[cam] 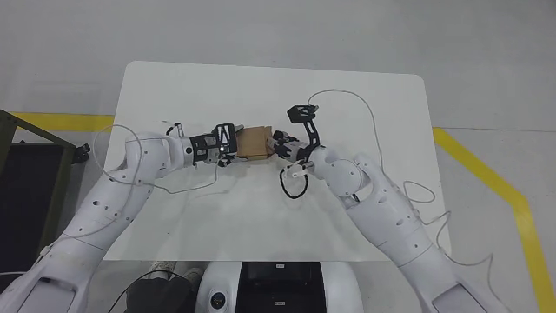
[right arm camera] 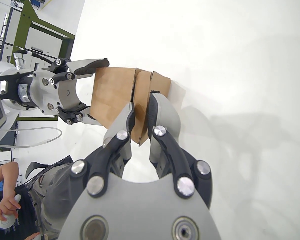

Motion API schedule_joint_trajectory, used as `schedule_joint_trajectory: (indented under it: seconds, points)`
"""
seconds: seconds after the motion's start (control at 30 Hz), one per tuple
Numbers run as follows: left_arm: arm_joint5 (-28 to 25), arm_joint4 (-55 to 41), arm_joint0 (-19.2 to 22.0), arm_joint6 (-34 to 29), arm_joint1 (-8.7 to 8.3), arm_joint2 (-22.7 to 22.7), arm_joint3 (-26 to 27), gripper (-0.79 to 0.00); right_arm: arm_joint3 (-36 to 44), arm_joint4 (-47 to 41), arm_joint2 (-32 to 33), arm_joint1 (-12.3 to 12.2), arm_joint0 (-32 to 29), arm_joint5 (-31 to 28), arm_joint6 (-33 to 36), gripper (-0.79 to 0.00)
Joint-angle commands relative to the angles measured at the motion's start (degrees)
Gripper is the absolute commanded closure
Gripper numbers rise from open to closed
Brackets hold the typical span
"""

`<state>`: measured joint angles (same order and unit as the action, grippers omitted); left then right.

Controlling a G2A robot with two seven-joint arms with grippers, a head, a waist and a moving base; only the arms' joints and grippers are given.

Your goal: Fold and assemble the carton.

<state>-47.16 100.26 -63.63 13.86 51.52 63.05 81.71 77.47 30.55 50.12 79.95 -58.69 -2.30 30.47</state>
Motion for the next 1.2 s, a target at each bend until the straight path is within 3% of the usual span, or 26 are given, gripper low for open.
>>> schedule_joint_trajectory:
  seconds: [0.0, 0.57, 0.8, 1.0, 1.17]
  points:
    - [0.11, -0.02, -0.03, 0.14, 0.01, 0.0, -0.07, 0.0, -0.07, -0.12, -0.1, 0.08, 0.04, -0.2, 0.04, -0.114]
    - [0.33, 0.4, 0.15, 0.33, 0.12, -0.46, -0.39, 0.0, -0.33, -3.33, 0.24, 0.61, -0.37, -3.36, -1.26, -0.129]
    - [0.3, 0.32, 0.37, 0.37, 0.21, -0.68, -0.54, 0.0, -1.33, -5.32, 0.22, 1.01, -0.01, -4.59, -2.19, -0.2]
    - [0.25, 0.3, 0.44, 0.17, 0.25, -0.75, -0.69, 0.0, -1.36, -4.91, 1.36, 0.85, -0.05, -4.77, -2.71, -0.329]
    - [0.18, 0.39, 0.44, 0.2, 0.27, -0.86, -0.67, 0.0, -1.32, -4.48, 1.58, 0.88, 0.18, -4.83, -2.82, -0.326]
